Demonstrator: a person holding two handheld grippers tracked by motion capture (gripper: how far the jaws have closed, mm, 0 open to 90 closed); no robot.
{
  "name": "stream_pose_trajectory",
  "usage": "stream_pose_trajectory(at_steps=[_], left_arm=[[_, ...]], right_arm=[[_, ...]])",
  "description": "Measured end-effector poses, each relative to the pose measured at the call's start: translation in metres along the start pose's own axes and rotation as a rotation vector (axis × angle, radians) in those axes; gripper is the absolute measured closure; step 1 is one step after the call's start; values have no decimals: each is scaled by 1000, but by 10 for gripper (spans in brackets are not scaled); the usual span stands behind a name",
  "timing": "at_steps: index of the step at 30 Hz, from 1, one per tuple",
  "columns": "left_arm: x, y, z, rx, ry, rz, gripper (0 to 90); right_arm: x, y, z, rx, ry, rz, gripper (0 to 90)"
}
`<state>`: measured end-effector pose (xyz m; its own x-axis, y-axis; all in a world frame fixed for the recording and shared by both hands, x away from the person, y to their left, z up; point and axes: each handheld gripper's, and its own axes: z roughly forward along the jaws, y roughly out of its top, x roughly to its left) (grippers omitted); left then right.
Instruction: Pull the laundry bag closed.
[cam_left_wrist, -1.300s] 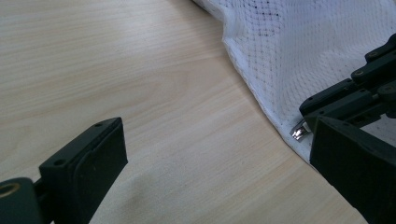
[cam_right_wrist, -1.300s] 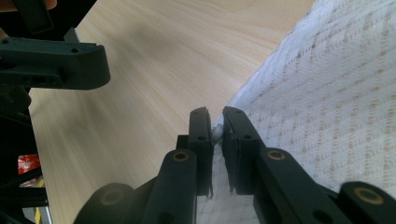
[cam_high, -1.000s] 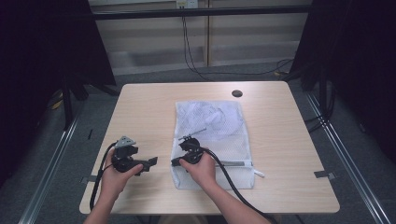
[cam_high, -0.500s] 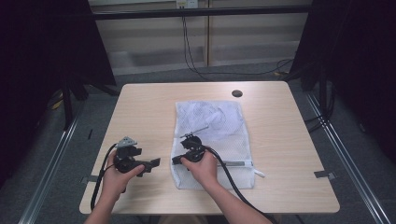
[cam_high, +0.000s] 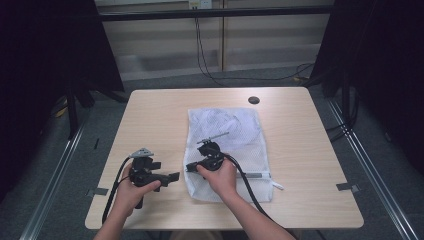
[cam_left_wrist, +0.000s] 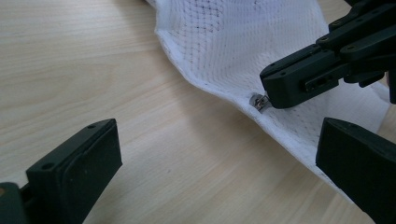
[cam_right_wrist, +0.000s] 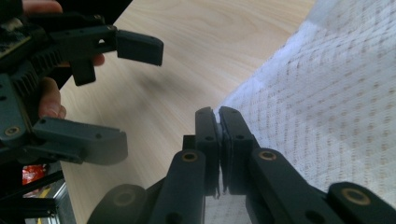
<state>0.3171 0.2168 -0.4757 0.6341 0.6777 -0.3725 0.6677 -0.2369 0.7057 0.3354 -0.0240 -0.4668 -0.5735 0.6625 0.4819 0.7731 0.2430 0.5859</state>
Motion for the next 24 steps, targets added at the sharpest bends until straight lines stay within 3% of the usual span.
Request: stream_pose_trajectory(at_steps=[3,8,24], left_arm=[[-2,0,3,4,-32,-26,0],[-8,-1,11,23,-71,-26,0],[-18,-1,37,62,-111,-44,66]], right_arm=[[0,1,-3,-5,-2,6,866],[1,2,-5,-12,-7,-3,866],[5,4,-7,-24,-14,-14,866]])
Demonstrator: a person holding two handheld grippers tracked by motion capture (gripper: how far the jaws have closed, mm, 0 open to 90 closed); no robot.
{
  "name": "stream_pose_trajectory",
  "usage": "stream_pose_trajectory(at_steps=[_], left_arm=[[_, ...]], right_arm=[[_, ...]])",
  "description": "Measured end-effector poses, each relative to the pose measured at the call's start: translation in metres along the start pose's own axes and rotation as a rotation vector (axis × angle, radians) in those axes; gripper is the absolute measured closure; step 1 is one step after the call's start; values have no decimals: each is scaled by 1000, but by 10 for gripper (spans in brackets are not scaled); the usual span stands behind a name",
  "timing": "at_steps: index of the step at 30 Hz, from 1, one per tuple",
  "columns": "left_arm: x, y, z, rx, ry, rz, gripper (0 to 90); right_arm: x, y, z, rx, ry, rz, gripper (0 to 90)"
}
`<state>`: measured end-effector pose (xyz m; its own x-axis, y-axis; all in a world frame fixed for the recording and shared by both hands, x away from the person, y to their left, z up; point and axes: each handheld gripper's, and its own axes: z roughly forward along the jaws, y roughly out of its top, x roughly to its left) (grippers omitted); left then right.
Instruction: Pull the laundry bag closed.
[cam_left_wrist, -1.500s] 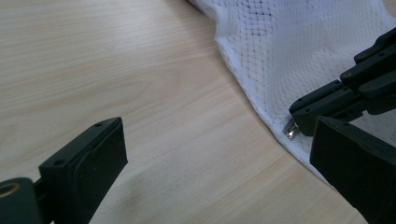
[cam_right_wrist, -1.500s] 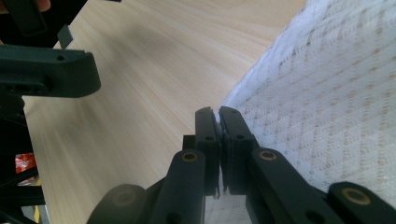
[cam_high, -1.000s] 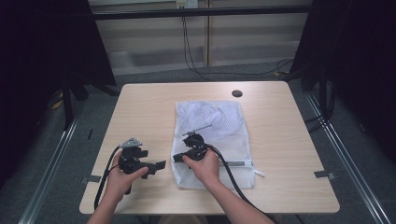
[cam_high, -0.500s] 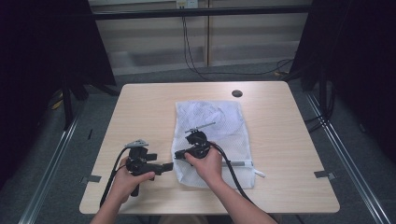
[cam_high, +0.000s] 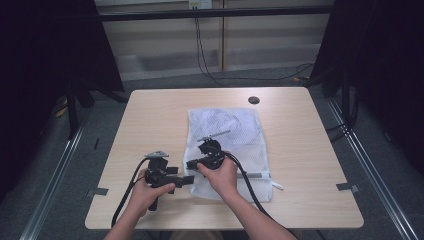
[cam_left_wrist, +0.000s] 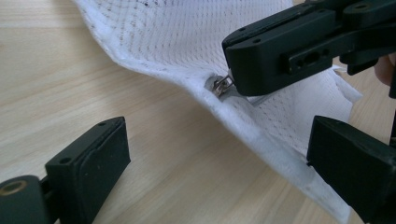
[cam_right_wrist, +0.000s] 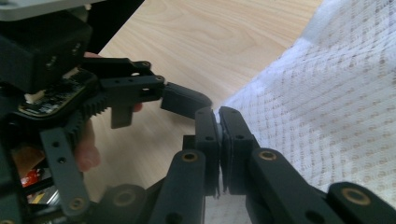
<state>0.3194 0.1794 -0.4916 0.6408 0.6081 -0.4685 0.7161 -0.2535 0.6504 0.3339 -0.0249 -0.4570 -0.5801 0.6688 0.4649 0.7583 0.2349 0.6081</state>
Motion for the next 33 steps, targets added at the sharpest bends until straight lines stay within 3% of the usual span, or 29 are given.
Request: stream_pose_trajectory(at_steps=[10,17,22,25,26,30,33], left_arm=[[-2,2,9,-5,-17,-2,202],[-1,1,11,-15,-30,24,314],[1,2,11,-23,-51,-8,362],[2,2,12,-10,-78,-21,443],[2,2,12,-12,-79,-22,512],[3,3,12,-4,-93,-40,572],[2,3,13,5,-103,-51,708]], right_arm=[[2,0,-1,-9,4,1,866],[3,0,-2,-12,7,4,866],[3,1,-2,-14,11,6,866],[3,1,-2,-13,14,9,866],[3,1,-2,-16,14,8,866],[4,2,-3,-19,15,6,866],[4,2,-3,-19,15,8,866]])
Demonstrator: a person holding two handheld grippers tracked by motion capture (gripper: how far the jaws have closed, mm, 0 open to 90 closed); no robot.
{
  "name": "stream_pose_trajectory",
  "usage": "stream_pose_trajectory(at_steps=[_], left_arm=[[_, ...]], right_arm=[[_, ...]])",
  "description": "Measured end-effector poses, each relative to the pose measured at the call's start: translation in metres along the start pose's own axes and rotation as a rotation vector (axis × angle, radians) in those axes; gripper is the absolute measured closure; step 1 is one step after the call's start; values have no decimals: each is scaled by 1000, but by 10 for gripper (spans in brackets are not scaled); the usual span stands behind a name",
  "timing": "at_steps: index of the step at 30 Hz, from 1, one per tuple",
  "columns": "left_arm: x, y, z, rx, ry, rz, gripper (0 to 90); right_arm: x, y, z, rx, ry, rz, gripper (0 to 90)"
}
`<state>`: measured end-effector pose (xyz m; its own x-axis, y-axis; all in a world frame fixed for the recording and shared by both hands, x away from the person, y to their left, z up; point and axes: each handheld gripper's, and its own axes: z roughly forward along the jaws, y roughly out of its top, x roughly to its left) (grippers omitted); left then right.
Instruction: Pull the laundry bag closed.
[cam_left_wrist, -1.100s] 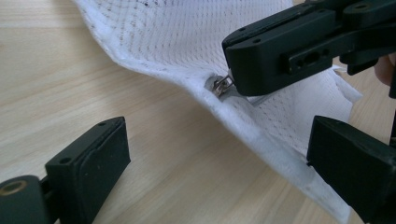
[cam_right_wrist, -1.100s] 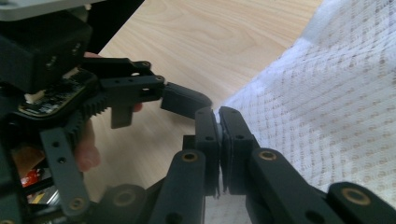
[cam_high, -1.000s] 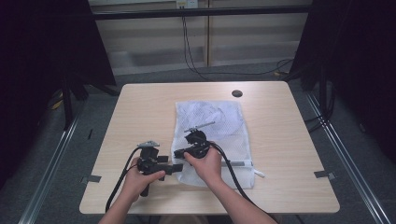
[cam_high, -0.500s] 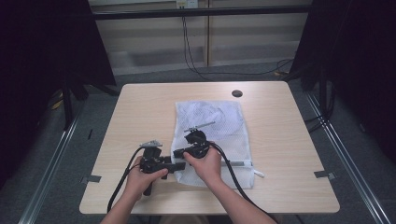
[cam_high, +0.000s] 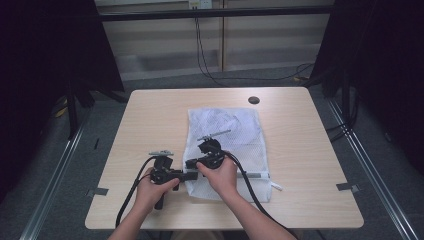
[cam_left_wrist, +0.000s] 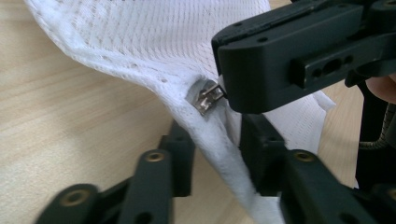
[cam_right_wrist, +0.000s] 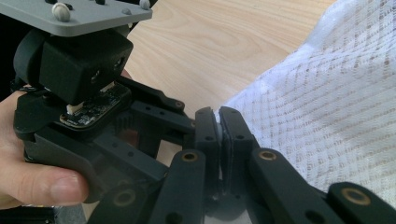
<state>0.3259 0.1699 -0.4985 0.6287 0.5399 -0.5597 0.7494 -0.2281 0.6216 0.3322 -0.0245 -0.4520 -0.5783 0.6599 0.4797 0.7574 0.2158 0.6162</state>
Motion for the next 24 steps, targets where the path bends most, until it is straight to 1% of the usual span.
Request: stream_pose_trajectory(at_steps=[1,2,3,7,8,10,11,12,13,15,17,19,20,22,24], left_arm=[[0,0,0,1,-2,-6,708],[0,0,0,2,-2,-5,733],[0,0,0,3,-2,-9,754],[0,0,-2,10,18,-31,839],[0,0,-2,10,15,-35,855],[-1,1,-3,10,11,-39,865],[-1,1,-3,11,17,-30,873],[-2,1,-3,12,18,-37,873],[-2,2,-4,5,27,-39,877],[-3,2,-4,11,35,-26,880],[-3,3,-5,10,36,-32,881],[-3,3,-5,10,46,-22,881],[-3,3,-5,12,54,-24,882],[-3,3,-6,14,54,-24,883],[-4,3,-6,4,53,-36,885]], right_arm=[[0,0,0,0,0,0,866],[0,0,0,0,0,-2,866],[0,0,0,-1,-1,-5,866],[0,0,-2,-2,-2,-7,866],[0,0,-3,-3,0,-5,866],[0,0,-3,-5,0,-5,866],[0,0,-4,-6,2,-4,866],[0,0,-4,-6,2,-4,866],[1,0,-4,-7,1,-1,866],[1,0,-5,-11,3,-4,866],[0,0,-5,-11,5,-5,866],[0,0,-6,-13,5,-3,866],[0,0,-6,-11,6,-1,866],[0,-1,-6,-11,7,-4,867],[-1,-1,-7,-11,8,-1,867]])
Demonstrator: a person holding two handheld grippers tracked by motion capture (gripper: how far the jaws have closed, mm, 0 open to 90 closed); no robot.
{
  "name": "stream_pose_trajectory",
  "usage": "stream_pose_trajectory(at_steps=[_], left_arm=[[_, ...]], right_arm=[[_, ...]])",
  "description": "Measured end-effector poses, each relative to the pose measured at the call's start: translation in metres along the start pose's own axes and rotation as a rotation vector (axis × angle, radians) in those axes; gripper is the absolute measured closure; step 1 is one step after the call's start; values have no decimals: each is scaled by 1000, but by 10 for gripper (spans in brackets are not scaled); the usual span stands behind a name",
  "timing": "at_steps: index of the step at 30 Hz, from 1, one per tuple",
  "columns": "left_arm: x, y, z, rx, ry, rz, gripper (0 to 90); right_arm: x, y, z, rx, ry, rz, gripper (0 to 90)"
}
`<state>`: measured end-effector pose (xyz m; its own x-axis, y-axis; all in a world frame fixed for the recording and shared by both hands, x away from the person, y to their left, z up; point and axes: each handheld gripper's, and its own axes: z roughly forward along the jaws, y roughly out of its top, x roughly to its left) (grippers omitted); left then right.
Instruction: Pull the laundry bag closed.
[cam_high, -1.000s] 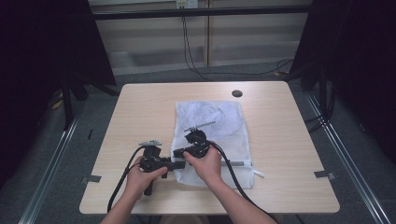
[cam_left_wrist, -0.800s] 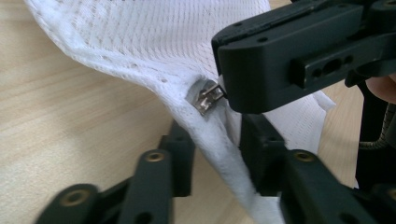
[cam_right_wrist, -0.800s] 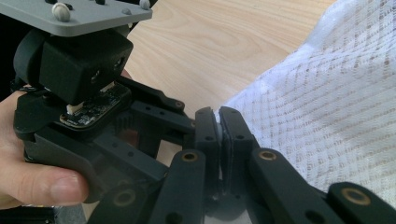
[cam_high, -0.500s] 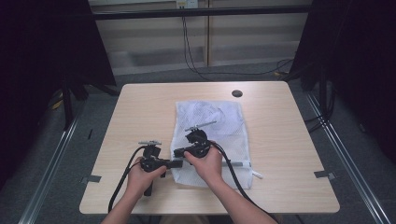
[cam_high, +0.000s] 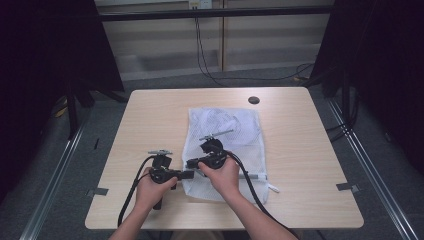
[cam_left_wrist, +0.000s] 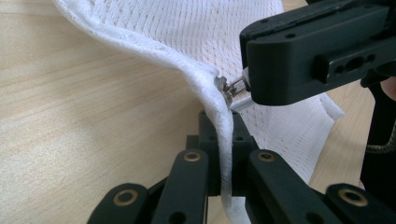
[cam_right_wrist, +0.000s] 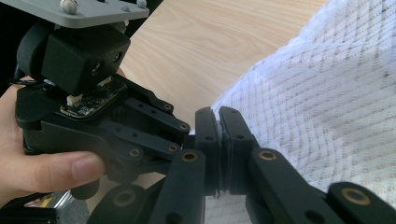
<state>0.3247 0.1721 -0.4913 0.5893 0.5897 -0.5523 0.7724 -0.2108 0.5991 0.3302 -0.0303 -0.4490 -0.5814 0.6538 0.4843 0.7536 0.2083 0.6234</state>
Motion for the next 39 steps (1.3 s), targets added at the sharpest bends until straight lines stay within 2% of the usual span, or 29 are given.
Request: stream_pose_trajectory(at_steps=[8,10,18,22,28,30,37,39], left_arm=[[0,0,-1,-7,-3,-14,887],[0,1,-1,-6,-1,-3,887],[-1,1,-1,-4,-9,-7,888],[-2,1,-3,-7,-5,-8,888],[-2,1,-2,-6,-7,-5,888],[-2,1,-2,-6,-6,-5,888],[-3,1,-2,-5,-7,-7,888],[-3,1,-4,-5,-2,-3,888]], right_arm=[[-5,-2,-5,-1,9,15,867],[-8,-3,-6,-2,9,19,867],[-12,-6,-9,-5,24,42,868],[-13,-6,-10,-4,4,34,868],[-17,-8,-12,-3,8,41,868],[-17,-9,-12,1,-6,33,868],[-18,-10,-13,1,3,41,868],[-19,-10,-13,7,-16,31,868]])
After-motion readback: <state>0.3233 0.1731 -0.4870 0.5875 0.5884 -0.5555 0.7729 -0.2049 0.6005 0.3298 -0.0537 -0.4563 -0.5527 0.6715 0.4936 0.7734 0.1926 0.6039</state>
